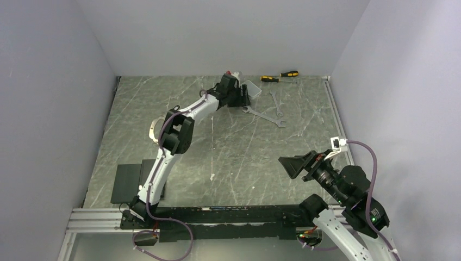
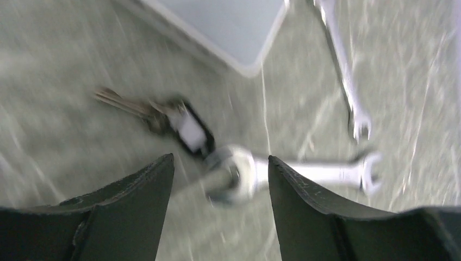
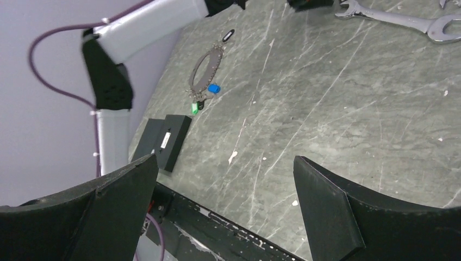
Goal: Put the keys on the keyring
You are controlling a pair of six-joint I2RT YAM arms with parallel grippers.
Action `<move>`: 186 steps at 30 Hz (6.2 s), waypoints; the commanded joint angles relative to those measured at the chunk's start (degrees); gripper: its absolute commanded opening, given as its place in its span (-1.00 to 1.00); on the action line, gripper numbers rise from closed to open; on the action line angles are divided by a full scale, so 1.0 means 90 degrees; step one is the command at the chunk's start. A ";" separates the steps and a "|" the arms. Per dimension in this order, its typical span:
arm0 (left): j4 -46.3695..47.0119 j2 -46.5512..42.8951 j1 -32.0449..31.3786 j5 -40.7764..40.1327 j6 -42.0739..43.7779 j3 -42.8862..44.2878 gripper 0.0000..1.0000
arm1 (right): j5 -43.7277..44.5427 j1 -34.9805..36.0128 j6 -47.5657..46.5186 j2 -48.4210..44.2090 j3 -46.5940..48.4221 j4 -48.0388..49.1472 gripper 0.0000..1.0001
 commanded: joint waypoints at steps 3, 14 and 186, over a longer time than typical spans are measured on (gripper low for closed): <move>-0.0769 -0.1883 -0.0311 -0.1325 0.0927 -0.1183 0.29 | -0.0042 0.0019 -0.0185 -0.0099 0.0161 -0.0129 0.99; -0.0453 -0.1383 -0.0872 -0.3198 0.2260 -0.0550 0.25 | -0.0220 0.0020 -0.0362 0.0240 -0.0071 0.0229 0.99; -0.5329 -1.1485 -0.2986 -0.7191 -0.0268 -0.7899 0.92 | -0.0438 0.1940 -0.5321 1.3392 0.6221 0.5308 -1.00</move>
